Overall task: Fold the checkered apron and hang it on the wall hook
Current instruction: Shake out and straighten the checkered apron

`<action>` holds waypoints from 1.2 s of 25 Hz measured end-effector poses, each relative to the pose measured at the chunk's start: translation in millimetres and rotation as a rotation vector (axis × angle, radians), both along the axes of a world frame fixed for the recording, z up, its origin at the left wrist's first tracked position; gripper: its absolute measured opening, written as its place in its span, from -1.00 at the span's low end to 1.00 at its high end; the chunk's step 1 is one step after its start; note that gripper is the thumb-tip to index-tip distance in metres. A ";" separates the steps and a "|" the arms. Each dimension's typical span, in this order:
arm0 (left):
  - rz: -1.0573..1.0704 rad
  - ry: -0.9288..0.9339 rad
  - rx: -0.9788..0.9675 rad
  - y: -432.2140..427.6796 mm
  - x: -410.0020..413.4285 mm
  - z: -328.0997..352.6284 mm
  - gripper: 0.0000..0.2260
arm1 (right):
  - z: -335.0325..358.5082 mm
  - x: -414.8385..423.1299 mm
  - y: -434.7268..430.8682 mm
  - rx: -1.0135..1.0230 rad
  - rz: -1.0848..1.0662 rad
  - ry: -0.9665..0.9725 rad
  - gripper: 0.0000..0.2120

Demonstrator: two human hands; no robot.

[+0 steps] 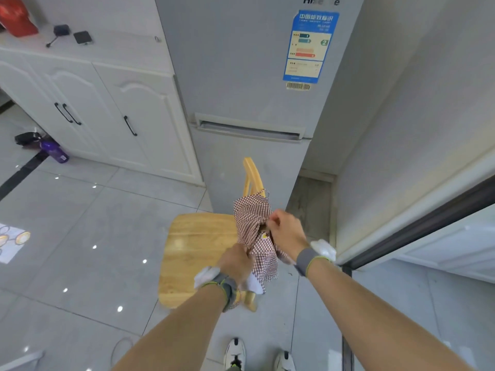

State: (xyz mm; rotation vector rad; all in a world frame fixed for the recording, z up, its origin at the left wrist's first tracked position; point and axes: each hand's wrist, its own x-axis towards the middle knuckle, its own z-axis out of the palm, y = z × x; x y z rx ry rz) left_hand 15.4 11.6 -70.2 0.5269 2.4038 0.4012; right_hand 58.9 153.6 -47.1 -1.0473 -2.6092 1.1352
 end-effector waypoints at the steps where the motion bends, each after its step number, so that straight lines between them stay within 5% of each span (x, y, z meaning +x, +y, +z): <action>1: 0.006 0.077 0.045 5.5 -9.9 12.1 -0.77 | 11.7 -3.3 14.8 -0.047 -0.066 0.055 -0.89; 6: 0.075 0.314 0.379 43.9 -54.3 110.8 -0.80 | 20.8 -6.7 111.3 -0.329 -0.614 0.287 -0.67; 9: 0.111 0.290 0.589 72.1 -57.1 180.5 -0.80 | 84.7 5.9 113.6 -0.176 -0.794 0.306 -0.71; 13: 0.174 0.156 0.820 108.5 -43.9 247.6 -0.88 | 157.2 27.8 55.7 0.174 -0.377 0.690 -0.73; 16: 0.230 0.000 0.938 133.3 -20.3 278.4 -0.78 | 169.7 30.0 24.1 0.218 -0.170 0.696 -0.71; 21: -0.002 0.178 0.706 156.2 -23.5 301.5 -0.54 | 185.9 44.4 62.2 0.090 -0.224 0.678 -0.67; 24: -0.270 0.118 0.565 149.1 -30.9 314.2 -0.34 | 207.6 59.3 103.4 0.064 -0.253 0.658 -0.70; 26: -0.462 0.256 0.462 152.3 -27.2 312.5 -0.32 | 229.0 62.8 123.9 0.051 -0.308 0.706 -0.73; 27: -0.523 0.421 0.456 157.5 -25.7 308.0 -0.51 | 240.7 64.4 129.8 0.058 -0.324 0.721 -0.71; 28: -0.524 0.581 0.493 163.4 -24.0 306.3 -0.74 | 252.4 67.0 132.0 0.055 -0.326 0.739 -0.69; 30: -0.413 0.703 0.631 171.8 -25.1 311.3 -0.71 | 266.6 74.2 135.4 -0.027 -0.309 0.809 -0.65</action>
